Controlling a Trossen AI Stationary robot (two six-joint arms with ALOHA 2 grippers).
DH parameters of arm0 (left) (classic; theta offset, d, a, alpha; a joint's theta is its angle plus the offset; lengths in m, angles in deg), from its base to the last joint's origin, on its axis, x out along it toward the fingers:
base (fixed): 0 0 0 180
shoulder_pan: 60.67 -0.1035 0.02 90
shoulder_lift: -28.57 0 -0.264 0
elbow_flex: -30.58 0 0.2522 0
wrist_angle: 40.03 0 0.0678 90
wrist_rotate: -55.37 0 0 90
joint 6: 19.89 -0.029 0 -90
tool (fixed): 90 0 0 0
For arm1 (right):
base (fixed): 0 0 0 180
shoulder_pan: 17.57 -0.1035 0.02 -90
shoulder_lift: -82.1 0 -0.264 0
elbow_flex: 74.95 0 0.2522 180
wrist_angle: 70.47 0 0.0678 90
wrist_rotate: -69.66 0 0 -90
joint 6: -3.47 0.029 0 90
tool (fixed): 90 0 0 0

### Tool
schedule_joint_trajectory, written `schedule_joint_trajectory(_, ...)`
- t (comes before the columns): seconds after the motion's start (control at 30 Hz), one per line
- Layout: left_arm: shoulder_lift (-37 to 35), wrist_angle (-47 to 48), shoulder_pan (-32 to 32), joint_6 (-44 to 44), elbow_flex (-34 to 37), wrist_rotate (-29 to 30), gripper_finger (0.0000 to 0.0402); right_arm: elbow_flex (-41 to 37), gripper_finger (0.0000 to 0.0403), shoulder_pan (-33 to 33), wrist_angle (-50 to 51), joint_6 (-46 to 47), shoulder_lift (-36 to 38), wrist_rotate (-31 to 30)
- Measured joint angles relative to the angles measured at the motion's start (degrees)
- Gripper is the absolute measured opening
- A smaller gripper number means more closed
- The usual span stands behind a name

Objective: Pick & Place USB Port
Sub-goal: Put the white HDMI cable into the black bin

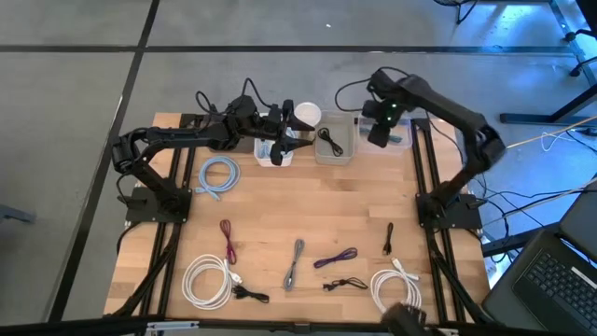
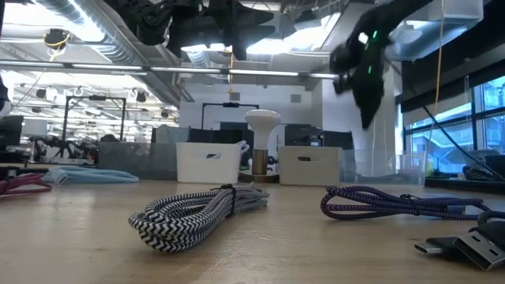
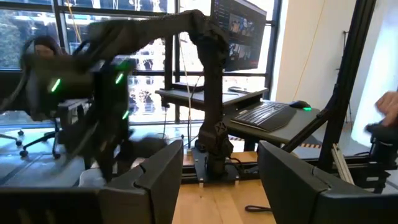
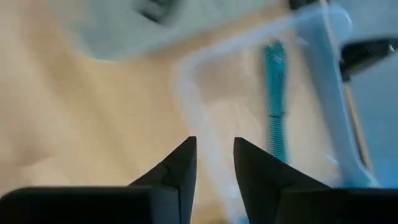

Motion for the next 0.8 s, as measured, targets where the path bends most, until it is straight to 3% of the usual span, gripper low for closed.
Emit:
schedule_joint_trajectory(0.23,0.0,0.0,0.0,0.0,0.0,0.0,0.0197,0.5,0.0105,-5.0,3.6,6.3,13.7,20.7)
schedule_joint_trajectory(0.33,0.0,0.0,0.0,0.0,0.0,0.0,0.0198,-0.8,0.0105,-7.9,3.1,9.6,18.7,26.2)
schedule_joint_trajectory(0.57,0.0,0.0,0.0,0.0,0.0,0.0,0.0197,-8.5,0.0105,-18.5,-6.6,18.9,26.7,32.3)
schedule_joint_trajectory(0.8,0.0,-0.9,0.1,0.0,0.0,0.9,0.0196,-18.3,0.0105,-31.0,-20.0,27.8,30.0,31.2)
